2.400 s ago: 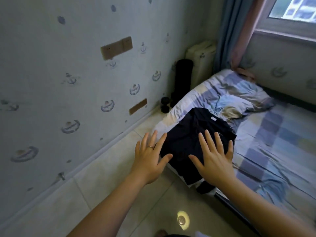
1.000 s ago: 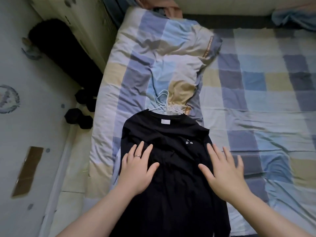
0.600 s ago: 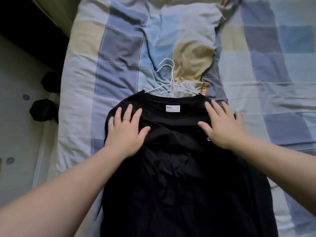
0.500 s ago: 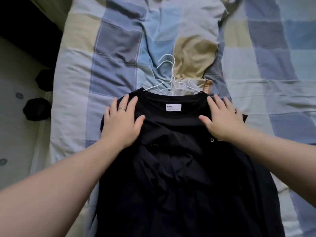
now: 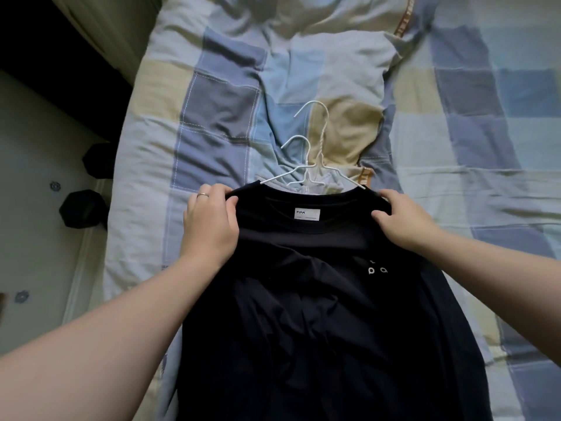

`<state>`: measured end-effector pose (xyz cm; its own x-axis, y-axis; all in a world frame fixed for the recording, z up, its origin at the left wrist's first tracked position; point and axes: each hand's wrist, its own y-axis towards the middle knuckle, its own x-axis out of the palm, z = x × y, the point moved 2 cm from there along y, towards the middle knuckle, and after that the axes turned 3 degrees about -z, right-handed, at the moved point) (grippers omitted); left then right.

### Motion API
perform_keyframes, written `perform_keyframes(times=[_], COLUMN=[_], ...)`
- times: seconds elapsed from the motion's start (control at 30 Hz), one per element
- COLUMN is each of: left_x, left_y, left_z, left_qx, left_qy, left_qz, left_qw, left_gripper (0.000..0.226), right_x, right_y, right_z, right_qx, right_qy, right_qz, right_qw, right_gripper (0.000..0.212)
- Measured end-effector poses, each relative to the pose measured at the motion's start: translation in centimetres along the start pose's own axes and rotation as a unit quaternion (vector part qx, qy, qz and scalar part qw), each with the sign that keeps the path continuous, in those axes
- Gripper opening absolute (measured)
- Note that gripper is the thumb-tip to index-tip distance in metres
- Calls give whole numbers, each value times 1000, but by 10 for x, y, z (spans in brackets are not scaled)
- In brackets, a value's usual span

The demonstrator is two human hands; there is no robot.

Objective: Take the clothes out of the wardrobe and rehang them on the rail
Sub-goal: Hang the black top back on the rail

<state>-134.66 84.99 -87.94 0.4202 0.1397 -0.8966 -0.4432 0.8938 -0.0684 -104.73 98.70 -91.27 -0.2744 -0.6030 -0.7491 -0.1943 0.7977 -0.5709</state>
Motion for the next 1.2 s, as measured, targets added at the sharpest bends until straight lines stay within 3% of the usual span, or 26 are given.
perform_keyframes(times=[0.27, 0.4, 0.63, 0.87, 1.2], left_x=[-70, -130, -227, -295, -344], left_y=[-62, -108, -248, -404, -634], left_z=[38, 65, 111, 128, 153], left_qx=[-5, -41, -133, -277, -361], left_qy=[-23, -57, -106, -195, -207], left_qz=[-20, -11, 42, 112, 286], left_qw=[1000, 998, 985, 934, 863], left_gripper=[17, 8, 8, 7, 7], right_x=[-65, -109, -178, -187, -144], right_y=[-73, -133, -256, -377, -545], right_z=[-1, -5, -14, -37, -52], right_qx=[-87, -162, -256, -334, -468], right_qy=[-11, 0, 4, 32, 35], right_qz=[-31, -34, -61, -67, -63], right_qw=[996, 986, 965, 940, 881], right_gripper=[18, 28, 17, 13, 15])
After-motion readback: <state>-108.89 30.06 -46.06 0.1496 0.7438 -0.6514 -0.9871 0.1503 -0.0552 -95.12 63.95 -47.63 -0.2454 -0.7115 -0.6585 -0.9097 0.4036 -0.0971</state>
